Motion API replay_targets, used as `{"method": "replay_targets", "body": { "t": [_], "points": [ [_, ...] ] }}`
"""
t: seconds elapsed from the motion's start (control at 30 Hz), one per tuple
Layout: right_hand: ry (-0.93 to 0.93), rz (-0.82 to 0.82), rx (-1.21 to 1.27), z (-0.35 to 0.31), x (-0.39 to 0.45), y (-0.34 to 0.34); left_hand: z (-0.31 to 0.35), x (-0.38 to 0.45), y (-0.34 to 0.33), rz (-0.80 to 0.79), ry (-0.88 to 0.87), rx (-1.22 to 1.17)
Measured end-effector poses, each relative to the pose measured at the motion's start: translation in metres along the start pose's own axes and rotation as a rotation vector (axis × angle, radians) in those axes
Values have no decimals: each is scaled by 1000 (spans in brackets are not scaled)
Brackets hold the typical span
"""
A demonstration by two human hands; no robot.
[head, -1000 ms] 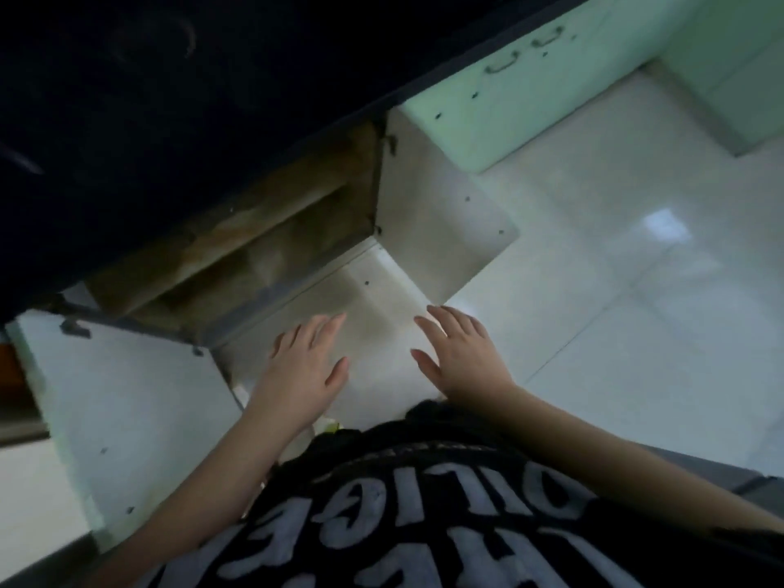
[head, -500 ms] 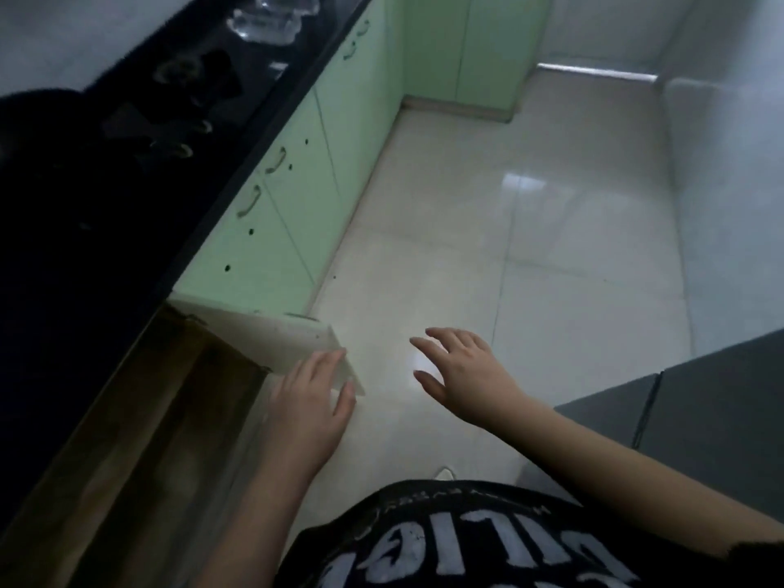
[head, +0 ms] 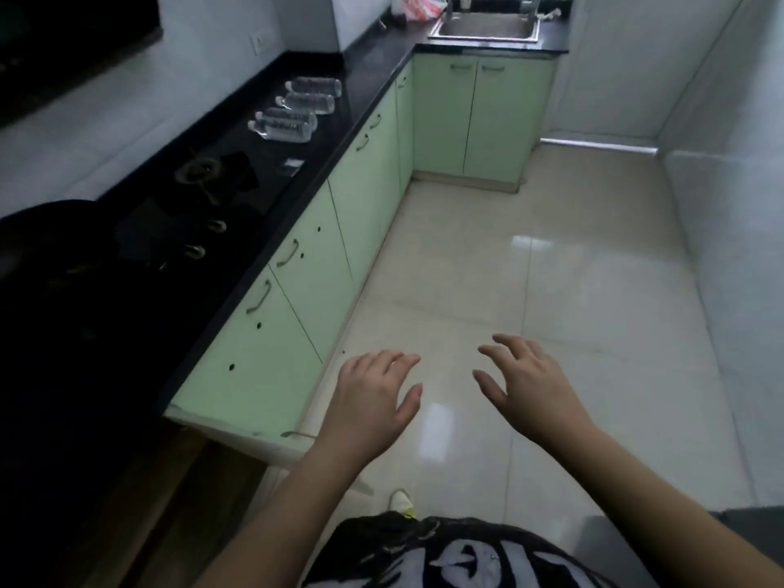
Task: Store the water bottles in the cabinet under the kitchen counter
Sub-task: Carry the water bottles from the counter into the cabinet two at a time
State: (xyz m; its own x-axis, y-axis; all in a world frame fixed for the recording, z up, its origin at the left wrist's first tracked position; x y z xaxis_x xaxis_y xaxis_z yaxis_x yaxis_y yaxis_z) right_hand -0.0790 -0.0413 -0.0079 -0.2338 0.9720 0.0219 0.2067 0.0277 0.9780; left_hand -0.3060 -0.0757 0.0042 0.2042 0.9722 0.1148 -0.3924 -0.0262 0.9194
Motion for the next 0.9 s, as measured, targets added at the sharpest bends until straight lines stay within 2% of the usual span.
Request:
{"method": "replay_targets", "body": {
  "t": [0.17, 0.5, 0.63, 0.9],
  "points": [
    [-77, -10, -53, 9, 52, 10, -23, 70, 9, -79, 2, 43],
    [-100, 31, -8, 37, 164, 19, -47, 187, 12, 61, -48, 72],
    [-100, 29, 10, 72, 221, 11, -63, 256, 9, 69, 17, -1],
    [-74, 11, 92, 134, 348, 14, -86, 386, 5, 41, 135, 53]
  ]
}}
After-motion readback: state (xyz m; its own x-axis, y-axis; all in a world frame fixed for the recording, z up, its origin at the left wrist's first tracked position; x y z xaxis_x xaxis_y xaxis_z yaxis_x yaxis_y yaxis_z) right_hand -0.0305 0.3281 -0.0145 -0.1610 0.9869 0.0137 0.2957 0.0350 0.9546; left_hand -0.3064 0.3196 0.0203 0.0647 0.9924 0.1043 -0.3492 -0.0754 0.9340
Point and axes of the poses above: each hand's wrist, its own x-axis towards the middle knuckle, its own y-axis out of the back of the hand, z = x × y, the point moved 1 cm from there along x, towards the middle knuckle, and after that the axes turned 4 degrees about -x, right-handed, at the moved point
